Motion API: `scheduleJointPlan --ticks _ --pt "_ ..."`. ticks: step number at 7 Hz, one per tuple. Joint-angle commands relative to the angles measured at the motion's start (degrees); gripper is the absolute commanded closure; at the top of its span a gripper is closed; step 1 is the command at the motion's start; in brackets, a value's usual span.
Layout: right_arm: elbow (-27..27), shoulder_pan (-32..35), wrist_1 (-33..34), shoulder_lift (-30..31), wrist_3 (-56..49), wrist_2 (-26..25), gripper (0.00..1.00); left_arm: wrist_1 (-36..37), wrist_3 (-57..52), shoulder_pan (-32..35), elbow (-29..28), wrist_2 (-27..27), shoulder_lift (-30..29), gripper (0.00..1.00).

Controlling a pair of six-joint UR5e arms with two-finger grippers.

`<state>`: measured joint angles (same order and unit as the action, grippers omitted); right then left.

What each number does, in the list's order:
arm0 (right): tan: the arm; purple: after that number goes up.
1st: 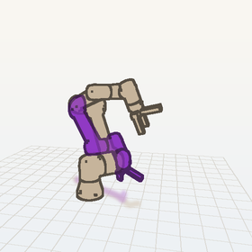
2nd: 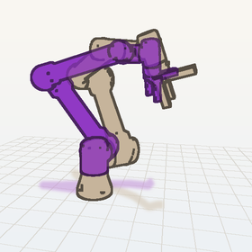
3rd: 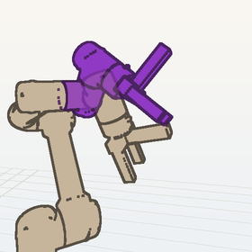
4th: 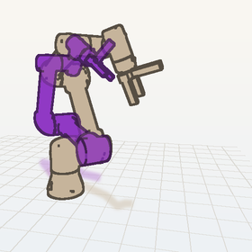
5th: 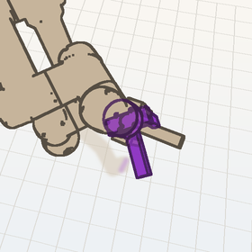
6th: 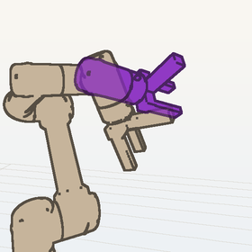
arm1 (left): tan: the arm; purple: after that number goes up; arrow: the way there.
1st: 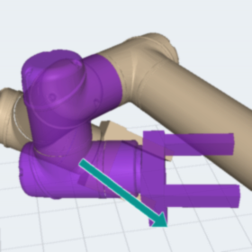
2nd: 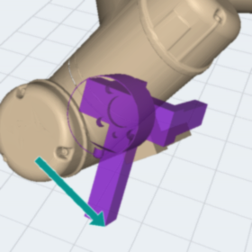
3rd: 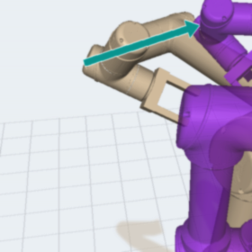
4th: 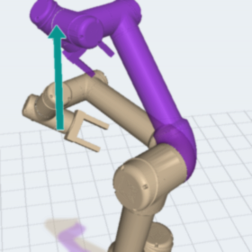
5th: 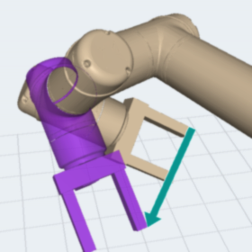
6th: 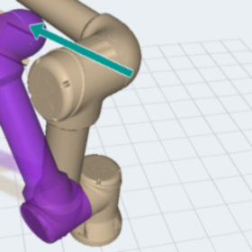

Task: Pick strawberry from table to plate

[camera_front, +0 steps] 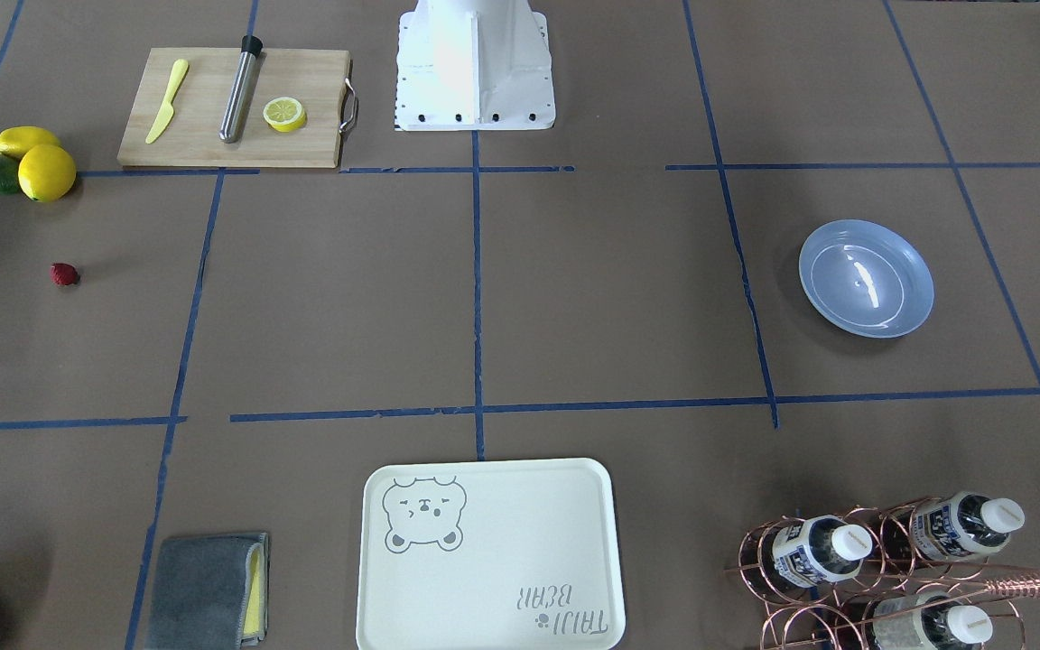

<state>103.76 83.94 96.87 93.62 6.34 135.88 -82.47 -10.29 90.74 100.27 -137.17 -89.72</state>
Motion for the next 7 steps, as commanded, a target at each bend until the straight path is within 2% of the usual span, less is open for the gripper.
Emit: scheduleJointPlan --ticks 1,2,3,4,6,7 --pt "0.0 0.0 0.1 0.1 0.0 0.1 0.0 -0.7 -0.3 0.0 -0.9 -0.3 0.1 0.0" --pt "0.0 0.0 0.1 0.2 0.0 1.0 0.0 -1.1 -0.3 -0.3 -0.6 -1.0 0.0 0.0" --pt "0.2 0.0 0.0 0.5 0.1 1.7 0.0 -5.6 0.0 -3.3 -0.7 -4.9 0.1 0.0" --pt "1.7 -0.1 -0.1 0.5 0.1 1.6 0.0 -7.9 0.4 -6.9 -1.0 -6.1 0.0 0.0" --pt "2.8 -0.3 0.0 0.5 0.1 1.8 0.0 -14.9 7.4 -14.0 -3.3 -5.7 0.2 0.0" --pt "2.7 -0.4 0.0 0.5 0.0 2.5 0.0 -19.8 9.6 -17.7 -6.7 -5.4 0.2 0.0"
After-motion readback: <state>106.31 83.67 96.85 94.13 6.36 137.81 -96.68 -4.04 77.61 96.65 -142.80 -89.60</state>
